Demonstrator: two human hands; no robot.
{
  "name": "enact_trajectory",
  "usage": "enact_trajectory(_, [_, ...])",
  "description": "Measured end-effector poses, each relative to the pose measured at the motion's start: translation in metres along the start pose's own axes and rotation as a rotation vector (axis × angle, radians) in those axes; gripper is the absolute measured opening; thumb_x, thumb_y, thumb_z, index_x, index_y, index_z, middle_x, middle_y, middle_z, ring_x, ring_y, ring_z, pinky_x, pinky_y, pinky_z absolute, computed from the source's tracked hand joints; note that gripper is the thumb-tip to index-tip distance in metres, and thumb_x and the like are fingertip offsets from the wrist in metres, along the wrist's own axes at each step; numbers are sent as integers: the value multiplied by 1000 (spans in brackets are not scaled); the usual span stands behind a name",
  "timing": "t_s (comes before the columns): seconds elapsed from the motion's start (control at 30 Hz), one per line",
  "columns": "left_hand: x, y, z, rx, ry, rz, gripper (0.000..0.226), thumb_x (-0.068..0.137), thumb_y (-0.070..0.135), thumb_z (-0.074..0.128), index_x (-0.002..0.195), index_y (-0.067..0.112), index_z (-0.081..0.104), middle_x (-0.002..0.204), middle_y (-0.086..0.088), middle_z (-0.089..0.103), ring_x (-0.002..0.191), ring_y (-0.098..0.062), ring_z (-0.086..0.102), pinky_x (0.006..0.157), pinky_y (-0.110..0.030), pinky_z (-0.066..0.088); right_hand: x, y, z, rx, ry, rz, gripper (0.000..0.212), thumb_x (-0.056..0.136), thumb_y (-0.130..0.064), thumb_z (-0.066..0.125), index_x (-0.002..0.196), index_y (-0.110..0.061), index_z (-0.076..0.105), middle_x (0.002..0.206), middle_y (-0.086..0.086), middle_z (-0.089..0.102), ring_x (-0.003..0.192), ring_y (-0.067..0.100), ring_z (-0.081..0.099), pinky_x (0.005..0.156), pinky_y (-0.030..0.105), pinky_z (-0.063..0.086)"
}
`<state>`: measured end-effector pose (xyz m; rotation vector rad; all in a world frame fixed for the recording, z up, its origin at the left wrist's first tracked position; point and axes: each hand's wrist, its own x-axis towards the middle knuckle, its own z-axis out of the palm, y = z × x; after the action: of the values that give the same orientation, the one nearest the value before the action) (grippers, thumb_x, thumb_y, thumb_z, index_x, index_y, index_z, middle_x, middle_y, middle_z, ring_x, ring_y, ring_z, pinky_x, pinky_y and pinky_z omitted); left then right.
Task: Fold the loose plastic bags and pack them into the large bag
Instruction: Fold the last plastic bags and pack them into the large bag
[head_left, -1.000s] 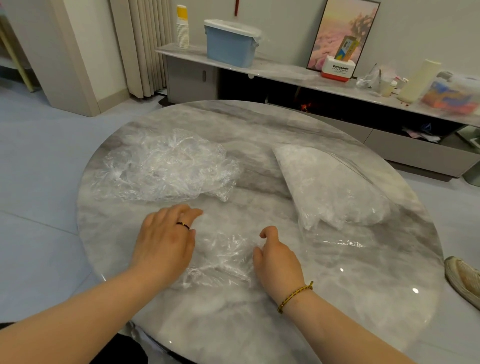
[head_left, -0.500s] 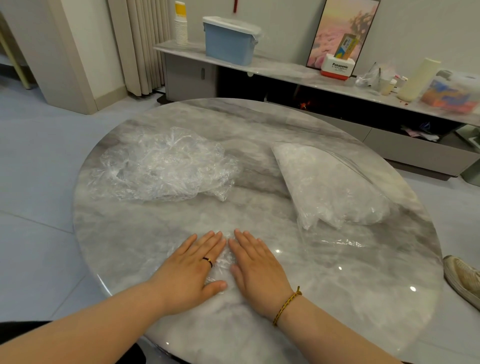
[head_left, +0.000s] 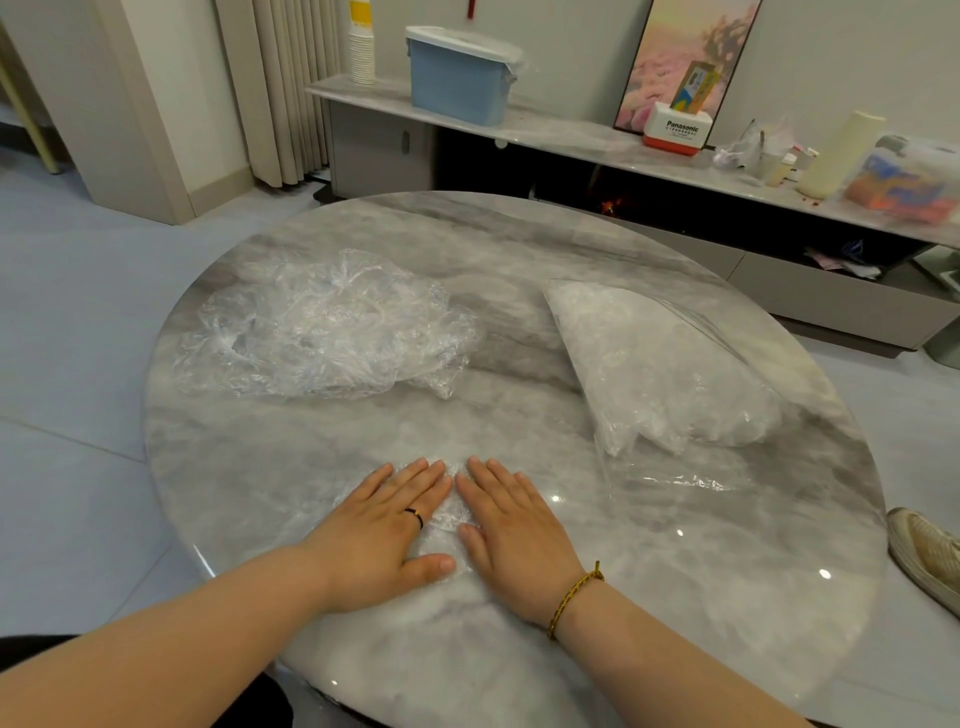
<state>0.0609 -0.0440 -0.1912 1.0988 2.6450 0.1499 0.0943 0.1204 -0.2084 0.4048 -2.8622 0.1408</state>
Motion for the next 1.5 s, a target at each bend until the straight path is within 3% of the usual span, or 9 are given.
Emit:
enact_trajectory(0.1, [-1, -3, -9, -108, 100, -58, 127, 39, 86, -25, 147, 28, 10, 145, 24, -5, 139, 3, -7, 105, -11, -9, 0, 6, -8, 93, 133, -90, 33, 68, -29, 38, 88, -28, 64, 100, -4, 69, 103, 15, 62, 89, 31, 49])
enact_trajectory(0.27, [-4, -17, -22, -155, 291, -68, 39, 92, 42, 38, 122, 28, 58, 131, 15, 49, 123, -6, 41, 97, -14, 27, 1, 10, -28, 195, 100, -273, 23, 57, -26, 36, 56, -21, 59, 65, -12, 61, 84, 10, 50, 88, 19, 27])
enact_trajectory(0.5, [-4, -18, -24, -132, 239, -127, 23, 87, 44, 54, 103, 28, 58, 100, 17, 54, 101, -5, 54, 65, -3, 25, 5, 24, -29, -3, 33, -178, 30, 63, -28, 34, 67, -29, 64, 79, -16, 67, 89, 14, 68, 82, 34, 52])
enact_trajectory(0.77, [-6, -9, -28, -206, 249, -256, 36, 82, 47, 60, 64, 35, 32, 69, 19, 37, 87, -7, 53, 57, -5, 25, -16, -2, -33, 376, -110, -432, 38, 61, -30, 46, 98, -20, 47, 106, 3, 64, 106, 15, 53, 106, 25, 32])
enact_trajectory(0.97, [-7, -14, -26, -239, 276, -236, 26, 79, 51, 62, 85, 28, 52, 75, 16, 38, 92, -9, 53, 64, -15, 31, -17, -3, -24, 299, -80, -465, 23, 66, -33, 46, 83, -23, 57, 93, -8, 70, 84, 10, 66, 74, 22, 53])
enact_trajectory(1.13, [-9, -17, -24, -622, 436, -147, 33, 52, 65, 39, 64, 35, 47, 76, 12, 50, 80, -1, 49, 71, -13, 36, -16, -5, -32, 542, -133, -134, 34, 75, -36, 37, 84, -14, 62, 73, -1, 66, 63, 10, 57, 59, 23, 44])
enact_trajectory(1.27, [-14, -12, -24, -892, 323, -77, 50, 54, 69, 38, 77, 29, 58, 82, 12, 64, 88, -6, 58, 82, -17, 42, -10, -2, -42, 798, -66, 194, 30, 90, -22, 45, 62, -27, 37, 48, -12, 44, 51, 3, 43, 53, 16, 29])
enact_trajectory(1.4, [-17, -7, -23, -454, 150, 10, 101, 34, 96, 29, 100, 24, 57, 80, 16, 48, 84, 2, 44, 79, -1, 30, 1, -1, -47, 1060, -9, 474, 35, 94, -3, 41, 62, -16, 37, 47, -14, 54, 48, -1, 52, 53, 20, 46])
enact_trajectory(1.5, [-13, -4, -17, -386, 147, -33, 99, 32, 91, 33, 104, 26, 55, 82, 22, 41, 86, 1, 40, 78, 2, 27, 9, 1, -46, 1164, 32, 649, 30, 95, -7, 40, 65, -13, 40, 56, -3, 54, 50, 13, 55, 48, 21, 43])
